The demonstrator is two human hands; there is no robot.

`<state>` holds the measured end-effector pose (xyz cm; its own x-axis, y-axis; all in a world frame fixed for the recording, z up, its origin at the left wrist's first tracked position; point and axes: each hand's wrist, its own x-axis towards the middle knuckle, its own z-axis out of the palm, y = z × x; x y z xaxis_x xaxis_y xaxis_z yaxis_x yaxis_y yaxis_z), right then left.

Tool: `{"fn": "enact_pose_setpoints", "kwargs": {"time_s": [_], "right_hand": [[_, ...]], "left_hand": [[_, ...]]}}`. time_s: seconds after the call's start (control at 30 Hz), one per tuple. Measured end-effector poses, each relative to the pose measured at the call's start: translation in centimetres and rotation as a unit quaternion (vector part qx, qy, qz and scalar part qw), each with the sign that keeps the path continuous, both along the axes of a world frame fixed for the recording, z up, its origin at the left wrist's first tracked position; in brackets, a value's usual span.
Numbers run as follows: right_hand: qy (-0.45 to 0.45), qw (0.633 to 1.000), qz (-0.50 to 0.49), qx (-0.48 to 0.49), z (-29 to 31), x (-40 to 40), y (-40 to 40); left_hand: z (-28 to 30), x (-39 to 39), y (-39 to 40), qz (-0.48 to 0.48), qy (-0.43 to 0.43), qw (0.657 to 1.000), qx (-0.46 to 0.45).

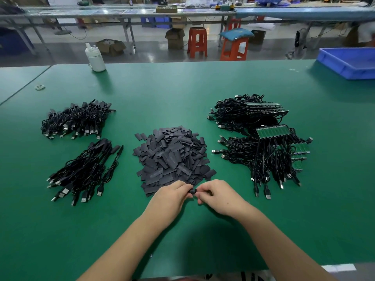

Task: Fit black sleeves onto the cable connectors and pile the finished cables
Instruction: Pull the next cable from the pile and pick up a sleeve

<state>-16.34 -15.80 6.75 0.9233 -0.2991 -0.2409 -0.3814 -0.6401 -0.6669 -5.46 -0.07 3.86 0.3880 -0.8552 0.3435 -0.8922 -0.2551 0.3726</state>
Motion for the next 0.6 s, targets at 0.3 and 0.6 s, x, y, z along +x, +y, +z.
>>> {"fn": "enact_pose_setpoints", "kwargs": {"time_s": [0.3,0.6], "right_hand": [[-0.134,0.871,-0.15,0.448,2.0,0.5,-0.7],[-0.239,0.76,-0.234,0.557,2.9,3.0,0.7]], "left_hand": [[1.3,-1.9,-0.6,0.057,0.546,0.824,-0.139],[3.1,-3.6,-1.4,0.09,0.606,0.774,-0.161]]}}
